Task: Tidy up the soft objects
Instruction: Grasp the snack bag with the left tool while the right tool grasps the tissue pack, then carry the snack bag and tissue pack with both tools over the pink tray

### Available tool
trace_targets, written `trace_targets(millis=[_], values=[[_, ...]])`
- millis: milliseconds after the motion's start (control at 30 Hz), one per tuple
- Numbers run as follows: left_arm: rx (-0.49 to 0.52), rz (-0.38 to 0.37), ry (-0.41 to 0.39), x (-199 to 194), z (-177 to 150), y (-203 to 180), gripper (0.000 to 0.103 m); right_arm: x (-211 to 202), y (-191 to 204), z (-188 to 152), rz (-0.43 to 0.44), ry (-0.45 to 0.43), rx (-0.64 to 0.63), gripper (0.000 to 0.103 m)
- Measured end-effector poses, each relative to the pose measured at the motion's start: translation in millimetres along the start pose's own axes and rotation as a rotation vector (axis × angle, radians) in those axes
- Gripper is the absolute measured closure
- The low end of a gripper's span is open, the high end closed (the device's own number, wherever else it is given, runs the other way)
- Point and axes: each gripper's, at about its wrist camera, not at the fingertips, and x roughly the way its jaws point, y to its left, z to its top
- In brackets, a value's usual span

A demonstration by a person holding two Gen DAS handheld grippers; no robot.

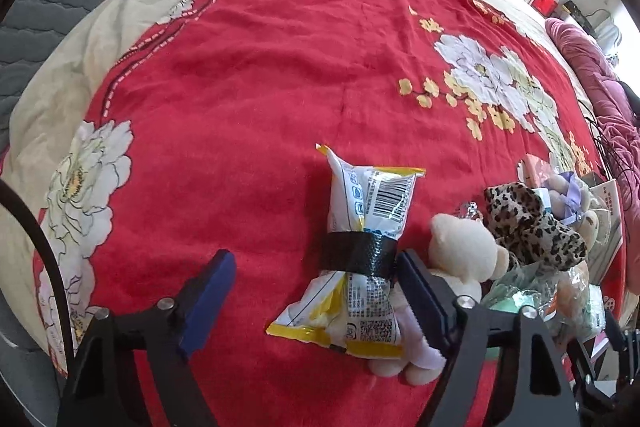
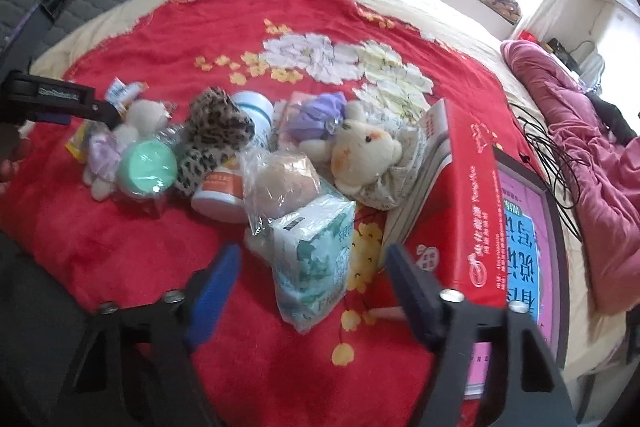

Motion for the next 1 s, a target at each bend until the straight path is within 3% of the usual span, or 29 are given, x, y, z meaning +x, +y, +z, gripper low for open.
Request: trace_targets(millis=[100, 167, 200, 300, 367, 433, 600, 1000], values=[[0.006, -0.011, 0.005, 2.9, 1.2, -1.0, 0.025, 8.4, -2.8, -0.2, -0.021, 0.008, 0.035, 0.048], [0.005, -0.023, 0.007, 5.0, 2.6, -1.4, 0.028, 13.5, -6.7, 0.0, -0.02, 0.016, 0.06, 0.059], [0.005, -0.031, 0.01, 5.9, 3.4, -1.8, 0.032, 15.9, -8.9, 0.0, -0.016, 0.023, 0.072, 0.068], [0.002, -0.068, 0.015, 8.2, 5.8, -3.2, 0.047, 16.8, -15.2, 0.3, 0.002, 0.019, 0.099, 0.075], [0.006, -0.097, 0.024, 10.0, 6.0, -5.2, 0.059, 12.9, -17.3, 0.1, 0.0, 0.01, 0.105, 0.076], [0.024, -0.093, 0.017, 10.6, 4.9, -10.1, 0.064, 8.8, -21.7, 0.4, 0.019, -0.006, 0.122, 0.078], [0.031, -0.109, 0.003, 2.2, 3.1, -9.5, 0.066, -3.4, -38.9, 1.1, 0.118, -0.033, 0.226, 0.079], [0.132, -0.016, -0.085, -63.4, -19.1, -21.5, 0.066, -40.0, -42.6, 4.2, 0.153, -0.099, 0.25, 0.079]])
